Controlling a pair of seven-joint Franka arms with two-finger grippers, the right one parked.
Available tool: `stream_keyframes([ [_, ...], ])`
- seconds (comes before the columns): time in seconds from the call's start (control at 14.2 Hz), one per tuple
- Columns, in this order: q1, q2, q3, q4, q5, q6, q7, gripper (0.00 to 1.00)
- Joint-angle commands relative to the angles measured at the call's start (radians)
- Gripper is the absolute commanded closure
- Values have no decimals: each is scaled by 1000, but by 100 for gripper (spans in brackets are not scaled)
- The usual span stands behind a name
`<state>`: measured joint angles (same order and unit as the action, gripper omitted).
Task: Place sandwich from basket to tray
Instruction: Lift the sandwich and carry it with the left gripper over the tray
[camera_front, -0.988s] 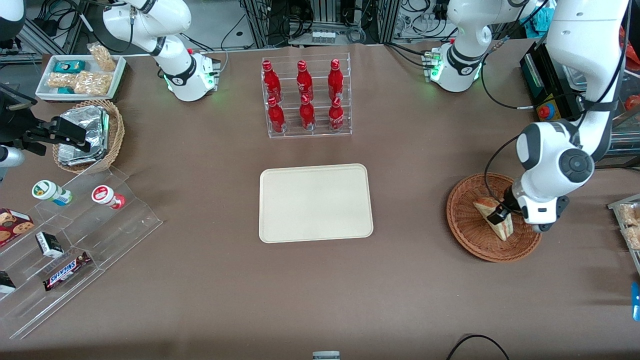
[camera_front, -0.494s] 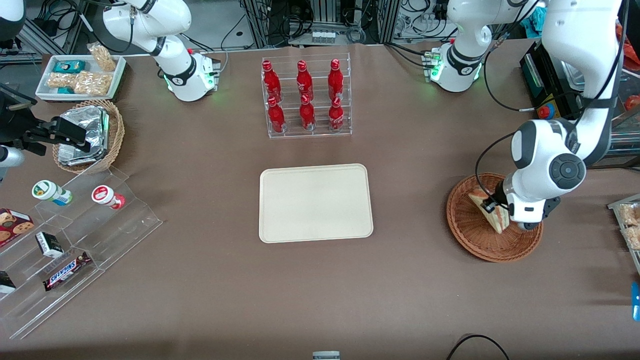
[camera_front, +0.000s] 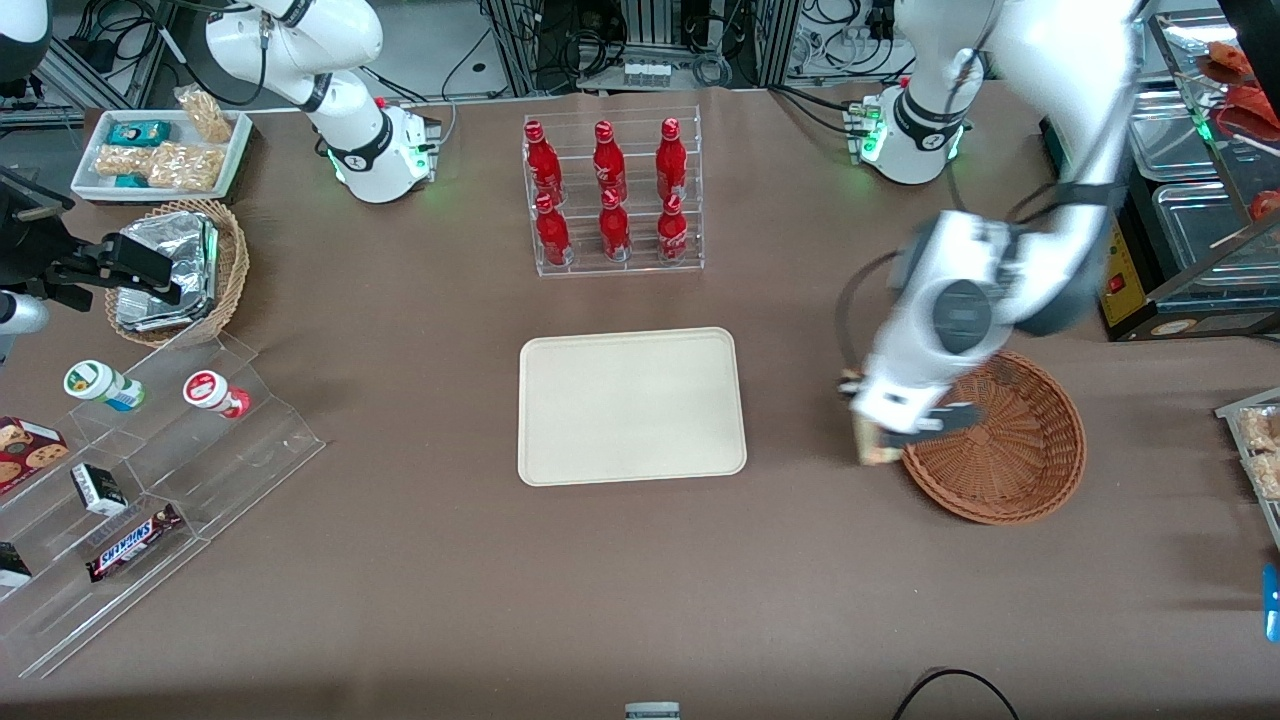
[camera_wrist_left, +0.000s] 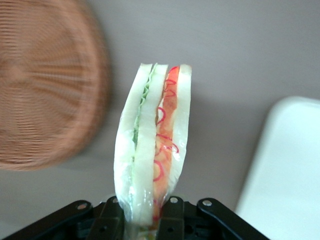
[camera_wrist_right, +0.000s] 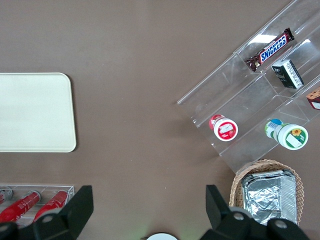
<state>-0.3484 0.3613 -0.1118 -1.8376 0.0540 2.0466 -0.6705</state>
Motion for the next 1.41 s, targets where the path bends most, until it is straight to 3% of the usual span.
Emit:
stream_keyframes([
  [0.0,-133,134,15,176,-38,-8,-56,83],
  [0.28,-302,290,17,354,-59,56,-177,84],
  [0.49,-395,372,18,383,-49,199,-224,85],
  [0.78,-442,423,20,403,-46,228,-257,84],
  [0.92,-443,436,20,406,-48,230,-316,76],
  [1.13,-442,429,21,414,-46,224,-362,74],
  [1.2,-442,429,23,417,-46,222,-385,71],
  [1.27,-442,432,23,420,-45,221,-409,57],
  [1.34,-442,432,23,420,-45,221,-418,28],
])
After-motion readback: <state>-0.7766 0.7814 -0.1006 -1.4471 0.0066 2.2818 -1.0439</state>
